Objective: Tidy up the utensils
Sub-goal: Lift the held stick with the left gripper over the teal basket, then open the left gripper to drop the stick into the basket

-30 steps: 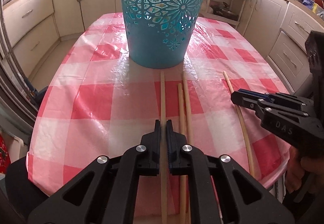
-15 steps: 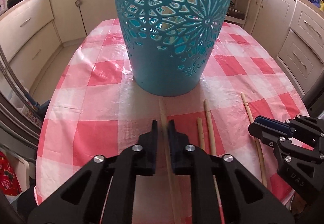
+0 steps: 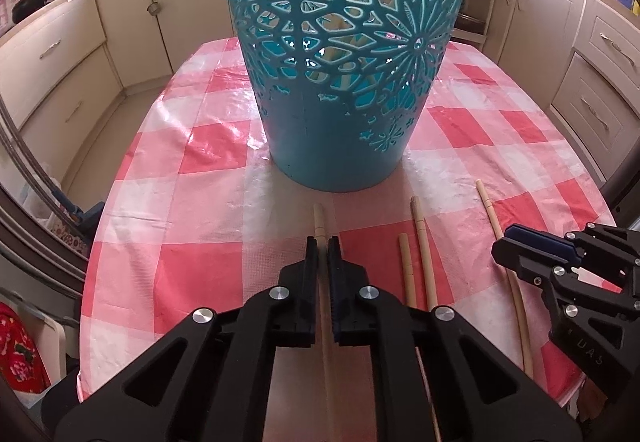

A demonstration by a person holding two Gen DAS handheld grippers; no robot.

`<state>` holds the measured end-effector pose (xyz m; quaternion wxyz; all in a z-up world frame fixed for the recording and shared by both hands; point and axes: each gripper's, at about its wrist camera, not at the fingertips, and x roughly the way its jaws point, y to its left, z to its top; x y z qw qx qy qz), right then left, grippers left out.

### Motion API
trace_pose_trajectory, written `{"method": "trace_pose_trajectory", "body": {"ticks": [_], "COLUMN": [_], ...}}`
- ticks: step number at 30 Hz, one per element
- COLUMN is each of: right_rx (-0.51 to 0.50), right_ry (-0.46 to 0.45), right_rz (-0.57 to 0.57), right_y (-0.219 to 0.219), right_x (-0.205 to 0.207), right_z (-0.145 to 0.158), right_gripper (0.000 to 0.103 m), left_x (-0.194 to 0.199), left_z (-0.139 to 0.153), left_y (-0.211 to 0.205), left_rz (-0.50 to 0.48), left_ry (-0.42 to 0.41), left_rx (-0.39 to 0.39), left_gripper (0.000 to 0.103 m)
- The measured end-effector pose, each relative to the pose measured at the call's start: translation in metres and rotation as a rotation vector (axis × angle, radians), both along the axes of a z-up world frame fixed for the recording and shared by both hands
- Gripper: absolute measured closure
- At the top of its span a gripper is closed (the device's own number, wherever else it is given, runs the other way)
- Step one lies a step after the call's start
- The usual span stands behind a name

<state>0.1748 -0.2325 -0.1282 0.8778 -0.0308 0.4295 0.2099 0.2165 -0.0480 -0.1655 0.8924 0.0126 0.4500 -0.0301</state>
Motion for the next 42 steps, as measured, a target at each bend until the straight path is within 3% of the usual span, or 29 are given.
{"method": "trace_pose_trajectory", "body": {"ticks": [10, 13, 23, 27, 32, 37, 42], "right_rx": [-0.027, -0.019, -0.010, -0.006, 0.006, -0.001, -0.002], "right_ry": [-0.040, -0.038, -0.038, -0.037, -0.031, -0.035, -0.035], "right_rz": [0.018, 0.016, 0.017, 0.021, 0.024, 0.035, 0.045], "right_y": [0.007, 0.006, 0.005, 0.006, 0.005, 0.008, 0.009], "right_x": [-0.005, -0.005, -0.006, -0.007, -0.007, -0.008, -0.008], "right_z": [0.000, 0.000, 0.000, 0.000, 0.000, 0.000, 0.000], "right_gripper": [0.083, 0.083, 0.081, 0.078, 0.074, 0.070, 0.067], "left_x": [-0.027, -0.038, -0.054, -0.038, -0.005, 0.040, 0.078], "left_z": [0.027, 0.046, 0.174, 0.211, 0.232, 0.239, 0.226], "left_y": [0.006, 0.012, 0.043, 0.045, 0.041, 0.041, 0.040], "left_rz": [-0.009, -0.021, -0.047, -0.042, -0.004, 0.035, 0.082], "left_ry": [-0.062, -0.103, -0.399, -0.484, -0.563, -0.620, -0.644], "left_rx": [0.002, -0.050, -0.228, -0.247, -0.266, -0.313, -0.337], "left_gripper": [0.098, 0.098, 0.098, 0.098, 0.098, 0.098, 0.098]}}
